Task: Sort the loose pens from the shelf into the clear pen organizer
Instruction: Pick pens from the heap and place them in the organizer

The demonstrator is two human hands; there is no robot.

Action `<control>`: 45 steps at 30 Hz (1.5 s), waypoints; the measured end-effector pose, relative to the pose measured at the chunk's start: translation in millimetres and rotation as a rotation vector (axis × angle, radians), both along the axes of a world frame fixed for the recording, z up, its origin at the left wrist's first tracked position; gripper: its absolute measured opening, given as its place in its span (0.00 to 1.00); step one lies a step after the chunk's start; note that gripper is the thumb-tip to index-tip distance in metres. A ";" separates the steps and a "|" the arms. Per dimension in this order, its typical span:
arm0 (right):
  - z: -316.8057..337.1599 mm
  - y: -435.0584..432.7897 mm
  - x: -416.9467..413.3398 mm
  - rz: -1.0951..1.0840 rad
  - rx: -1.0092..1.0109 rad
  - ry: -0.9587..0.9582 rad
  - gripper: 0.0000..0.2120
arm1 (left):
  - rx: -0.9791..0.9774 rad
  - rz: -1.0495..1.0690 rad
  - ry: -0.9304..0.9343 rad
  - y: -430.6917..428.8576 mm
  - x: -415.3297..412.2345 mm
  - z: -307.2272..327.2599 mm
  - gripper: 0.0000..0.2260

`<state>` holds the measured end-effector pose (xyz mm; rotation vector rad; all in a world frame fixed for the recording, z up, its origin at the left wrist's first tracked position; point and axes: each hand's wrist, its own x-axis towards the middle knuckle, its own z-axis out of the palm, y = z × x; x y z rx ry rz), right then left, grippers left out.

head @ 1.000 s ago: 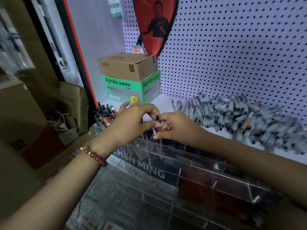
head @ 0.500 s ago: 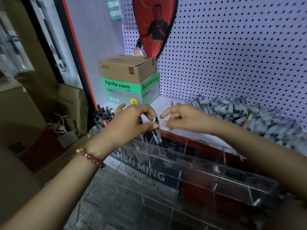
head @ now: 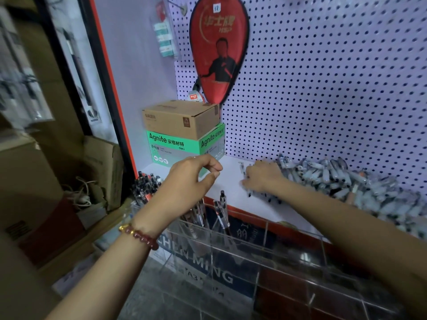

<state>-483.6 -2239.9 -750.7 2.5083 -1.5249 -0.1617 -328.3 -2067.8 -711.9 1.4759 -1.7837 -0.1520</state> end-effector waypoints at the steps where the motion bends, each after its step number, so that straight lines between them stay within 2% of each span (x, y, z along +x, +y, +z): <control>1: -3.5 -2.2 5.0 -0.031 0.010 0.037 0.24 | 0.000 -0.005 0.012 -1.4 -0.1 -0.2 0.06; 4: -11.5 -11.5 11.7 -0.080 0.088 -0.015 0.22 | -0.005 -0.020 0.027 -4.7 0.3 -1.7 0.07; 9: -20.2 -18.4 8.4 -0.099 0.196 -0.341 0.12 | -0.022 -0.017 0.036 -8.2 2.8 -3.8 0.07; 11: -17.9 -20.0 9.6 -0.096 0.194 -0.541 0.11 | -0.024 -0.005 0.052 -10.0 4.4 -5.5 0.09; 13: -5.3 -20.4 11.4 -0.075 0.317 -0.820 0.07 | -0.029 0.009 0.080 -12.4 6.4 -7.4 0.08; 15: 17.4 -11.3 11.6 0.008 0.461 -0.955 0.04 | -0.043 0.017 0.102 -13.7 7.3 -7.3 0.09; 21: 74.7 39.2 13.3 0.444 0.799 -0.917 0.02 | 0.018 -0.017 0.173 -14.6 7.3 -6.1 0.15; 26: 75.7 57.1 22.8 0.632 0.915 -0.856 0.03 | -0.120 -0.016 0.249 -15.2 3.9 -1.1 0.14; 28: 69.0 48.4 22.6 0.577 0.923 -0.901 0.10 | -0.188 0.049 0.324 -16.9 7.4 0.9 0.13; 30: 56.0 30.6 17.1 0.417 0.794 -0.909 0.11 | -0.236 0.118 0.420 -18.0 11.4 2.0 0.13; 33: 24.0 5.7 4.2 0.236 0.444 -0.625 0.06 | -0.237 0.151 0.525 -17.9 12.9 5.1 0.14; 38: 3.7 10.6 2.4 0.107 0.094 -0.173 0.25 | -0.221 0.131 0.637 -18.4 8.1 7.1 0.15; 41: 2.1 18.3 8.5 0.090 0.090 -0.145 0.23 | -0.210 0.123 0.646 -17.0 6.3 7.5 0.16; 45: 8.7 21.8 7.4 0.034 0.214 -0.275 0.11 | -0.219 0.136 0.595 -14.0 2.5 7.5 0.18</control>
